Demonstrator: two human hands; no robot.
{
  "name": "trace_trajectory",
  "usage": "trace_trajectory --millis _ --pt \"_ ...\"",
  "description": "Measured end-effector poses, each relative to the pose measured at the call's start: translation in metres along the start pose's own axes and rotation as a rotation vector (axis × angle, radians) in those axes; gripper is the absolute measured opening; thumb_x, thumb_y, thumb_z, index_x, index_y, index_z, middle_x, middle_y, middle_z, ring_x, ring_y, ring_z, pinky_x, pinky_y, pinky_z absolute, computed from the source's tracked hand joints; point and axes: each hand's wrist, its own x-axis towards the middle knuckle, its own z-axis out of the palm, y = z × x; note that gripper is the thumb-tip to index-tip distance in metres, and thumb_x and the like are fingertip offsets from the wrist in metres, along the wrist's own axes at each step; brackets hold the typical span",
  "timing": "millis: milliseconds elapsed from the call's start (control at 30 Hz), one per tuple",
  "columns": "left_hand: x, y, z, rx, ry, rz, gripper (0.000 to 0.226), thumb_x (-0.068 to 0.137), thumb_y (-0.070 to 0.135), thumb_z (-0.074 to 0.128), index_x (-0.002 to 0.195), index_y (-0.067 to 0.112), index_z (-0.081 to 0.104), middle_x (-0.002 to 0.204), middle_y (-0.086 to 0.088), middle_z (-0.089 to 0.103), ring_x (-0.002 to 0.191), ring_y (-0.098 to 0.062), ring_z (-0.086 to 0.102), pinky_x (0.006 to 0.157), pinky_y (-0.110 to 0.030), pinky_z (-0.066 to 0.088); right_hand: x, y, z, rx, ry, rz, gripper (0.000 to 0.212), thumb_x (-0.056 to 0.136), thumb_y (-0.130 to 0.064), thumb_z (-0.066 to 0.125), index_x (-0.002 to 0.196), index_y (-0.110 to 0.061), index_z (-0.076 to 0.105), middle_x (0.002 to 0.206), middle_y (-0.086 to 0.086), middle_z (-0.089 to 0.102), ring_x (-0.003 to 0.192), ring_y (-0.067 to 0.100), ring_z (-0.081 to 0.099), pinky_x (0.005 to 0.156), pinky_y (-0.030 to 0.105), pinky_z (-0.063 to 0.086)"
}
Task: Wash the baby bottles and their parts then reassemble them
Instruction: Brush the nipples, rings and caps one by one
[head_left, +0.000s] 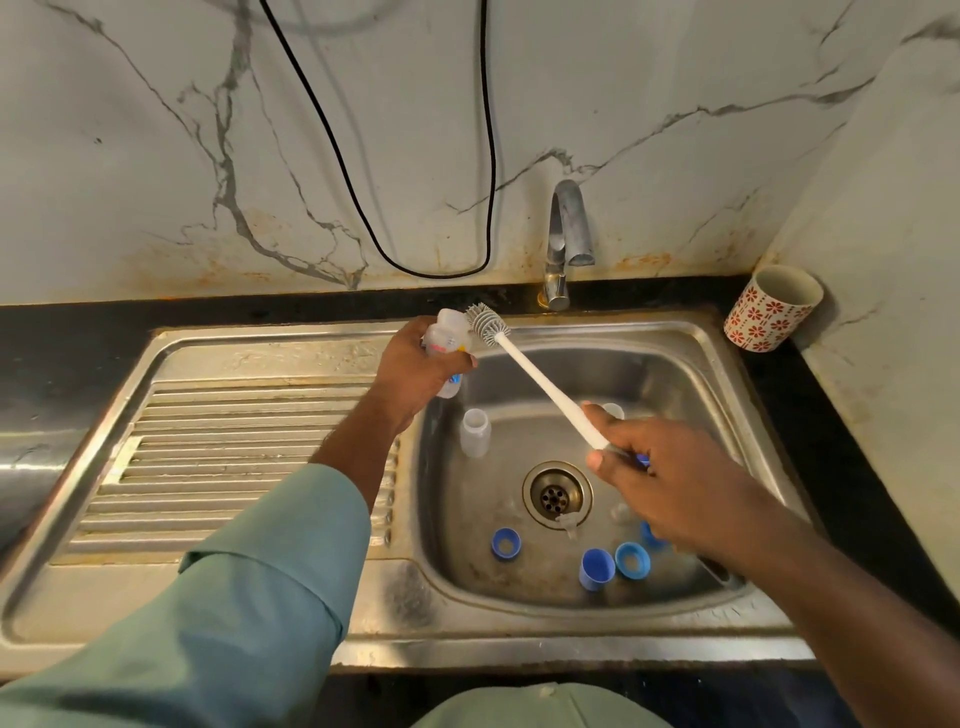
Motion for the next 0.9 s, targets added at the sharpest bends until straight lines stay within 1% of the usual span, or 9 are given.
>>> trace_trajectory --millis 67,133,233,300,433,633,733,800,900 --pt "0.003 0.002 -0.001 0.041 -0.020 -0.006 0.069 0.070 0.021 0.088 0.130 0.022 0.055 0.117 -0.002 0.063 0.101 -0.023 0.063 0.074 -0.037 0.060 0.004 0.006 -0.003 -0.248 0.013 -0.082 0.049 0.100 -0.035 0.046 0.148 -0.034 0.034 0.083 -0.011 0.053 0.063 0.007 0.050 0.060 0.021 0.050" --pt "0.005 0.004 -0.003 0.065 -0.013 0.048 0.070 0.069 0.020 0.088 0.131 0.022 0.056 0.118 -0.001 0.063 0.101 -0.022 0.063 0.072 -0.033 0.058 0.004 0.010 -0.005 -0.428 0.014 -0.133 0.056 0.102 -0.040 0.037 0.153 -0.037 0.014 0.093 -0.012 0.045 0.074 0.006 0.049 0.072 0.022 0.050" --pt "0.010 0.005 -0.010 0.163 0.104 0.176 0.070 0.070 0.022 0.088 0.133 0.020 0.056 0.119 -0.003 0.063 0.104 -0.022 0.061 0.090 -0.036 0.053 -0.002 0.013 -0.001 -0.552 -0.006 -0.139 0.058 0.103 -0.045 0.025 0.153 -0.040 -0.002 0.105 -0.016 0.043 0.080 0.005 0.050 0.076 0.022 0.051" --pt "0.007 0.007 -0.008 0.254 0.090 0.199 0.068 0.070 0.025 0.087 0.131 0.023 0.058 0.119 -0.002 0.066 0.106 -0.023 0.062 0.096 -0.042 0.051 -0.004 0.013 0.006 -0.585 -0.014 -0.144 0.057 0.103 -0.046 0.022 0.152 -0.039 -0.008 0.116 -0.014 0.047 0.079 0.006 0.054 0.075 0.024 0.054" --pt "-0.002 0.007 0.007 0.560 0.084 0.186 0.053 0.070 0.036 0.083 0.119 0.031 0.063 0.116 0.003 0.067 0.111 -0.026 0.058 0.092 -0.039 0.033 0.006 0.012 0.016 -0.631 0.011 -0.122 0.057 0.105 -0.042 0.022 0.153 -0.037 -0.007 0.117 -0.010 0.048 0.084 0.011 0.058 0.073 0.031 0.056" --pt "-0.005 0.005 0.005 0.797 0.263 0.394 0.051 0.080 0.024 0.073 0.128 0.024 0.057 0.119 -0.001 0.065 0.118 -0.027 0.054 0.101 -0.043 0.031 0.011 -0.010 0.022 -0.437 0.047 -0.077 0.053 0.104 -0.038 0.030 0.154 -0.036 0.010 0.097 -0.010 0.043 0.086 0.013 0.055 0.075 0.032 0.053" --pt "-0.013 0.006 0.005 0.830 0.248 0.571 0.060 0.083 0.022 0.073 0.139 0.027 0.051 0.135 0.002 0.058 0.131 -0.025 0.041 0.105 -0.043 0.025 0.031 -0.007 0.017 -0.435 0.122 -0.055 0.051 0.103 -0.037 0.034 0.152 -0.029 0.020 0.102 -0.004 0.056 0.087 0.015 0.060 0.076 0.037 0.056" --pt "-0.018 0.010 0.004 0.799 0.264 0.652 0.066 0.082 0.023 0.075 0.142 0.029 0.048 0.140 0.004 0.054 0.134 -0.024 0.034 0.103 -0.042 0.022 0.041 0.003 0.012 -0.424 0.163 0.006 0.050 0.103 -0.036 0.036 0.150 -0.025 0.024 0.104 -0.001 0.060 0.088 0.015 0.061 0.076 0.035 0.055" --pt "-0.017 0.014 -0.002 0.549 0.272 0.504 0.072 0.077 0.026 0.082 0.139 0.028 0.046 0.133 0.002 0.057 0.128 -0.025 0.042 0.103 -0.039 0.025 0.040 0.018 0.012 -0.263 0.157 0.003 0.050 0.102 -0.036 0.043 0.149 -0.029 0.031 0.095 -0.005 0.059 0.083 0.010 0.061 0.079 0.033 0.056"
